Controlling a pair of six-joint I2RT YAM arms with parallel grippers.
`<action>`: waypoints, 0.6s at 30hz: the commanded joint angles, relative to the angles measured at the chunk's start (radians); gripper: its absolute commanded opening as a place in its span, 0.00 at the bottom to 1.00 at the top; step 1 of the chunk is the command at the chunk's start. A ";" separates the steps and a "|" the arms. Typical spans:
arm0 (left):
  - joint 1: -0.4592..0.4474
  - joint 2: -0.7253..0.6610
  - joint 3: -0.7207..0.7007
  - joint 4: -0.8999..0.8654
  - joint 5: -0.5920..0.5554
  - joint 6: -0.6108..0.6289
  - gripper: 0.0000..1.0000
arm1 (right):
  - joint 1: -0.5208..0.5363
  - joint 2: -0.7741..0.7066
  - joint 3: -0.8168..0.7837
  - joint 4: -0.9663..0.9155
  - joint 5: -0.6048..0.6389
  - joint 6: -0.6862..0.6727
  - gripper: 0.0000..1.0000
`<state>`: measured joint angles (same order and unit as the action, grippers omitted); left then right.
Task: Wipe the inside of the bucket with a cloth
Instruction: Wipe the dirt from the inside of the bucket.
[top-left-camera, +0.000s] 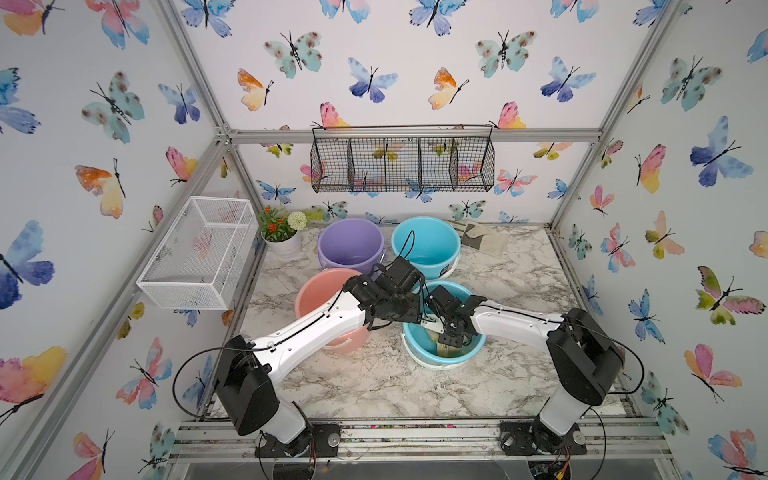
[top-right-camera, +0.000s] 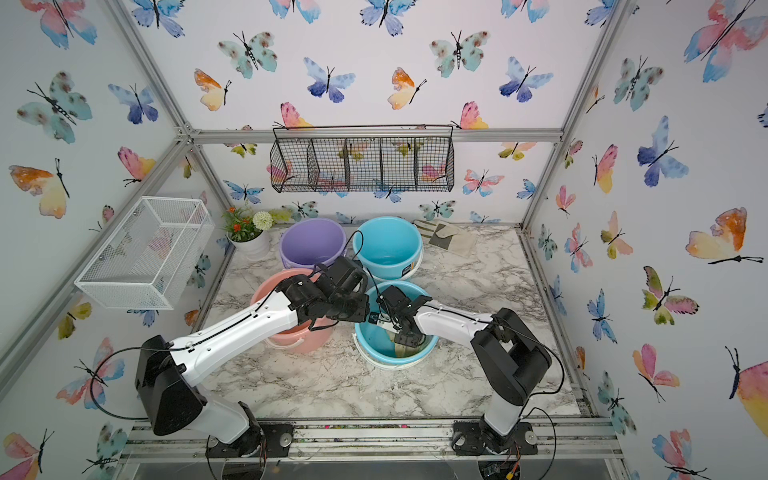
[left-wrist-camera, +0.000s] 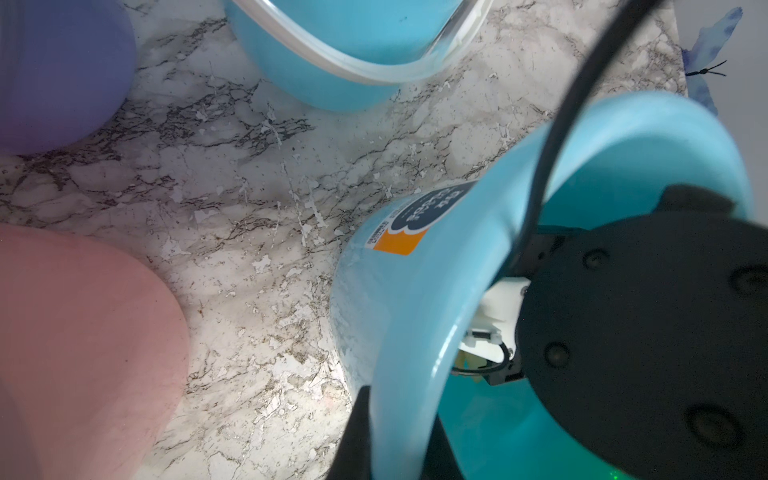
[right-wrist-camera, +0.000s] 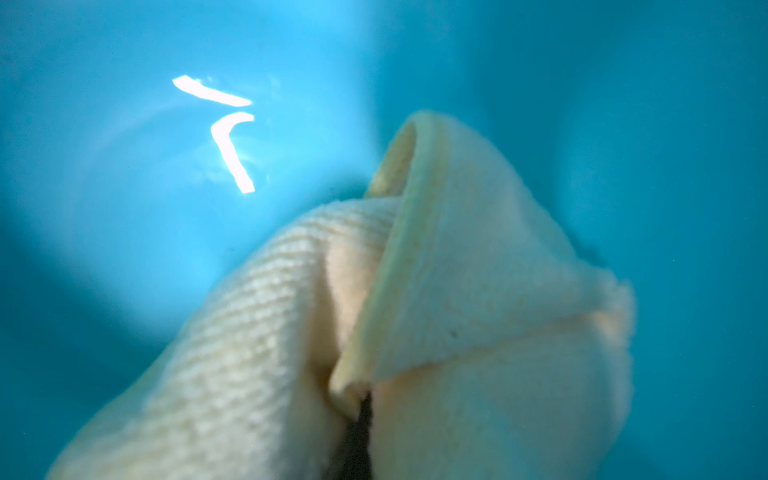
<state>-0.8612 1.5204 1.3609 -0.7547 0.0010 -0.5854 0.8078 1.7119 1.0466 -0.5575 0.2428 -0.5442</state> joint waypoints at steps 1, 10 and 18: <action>-0.015 -0.059 -0.011 -0.015 0.004 0.069 0.00 | -0.013 -0.005 0.001 -0.082 -0.139 0.056 0.02; -0.014 -0.053 -0.022 -0.024 -0.047 0.076 0.00 | -0.011 -0.152 0.156 -0.352 -0.168 0.105 0.02; -0.013 -0.039 -0.013 -0.029 -0.055 0.081 0.00 | -0.012 -0.207 0.322 -0.577 -0.214 0.178 0.02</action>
<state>-0.8787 1.4715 1.3525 -0.7269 -0.0284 -0.5194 0.7998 1.5639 1.2869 -1.0298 0.0845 -0.4221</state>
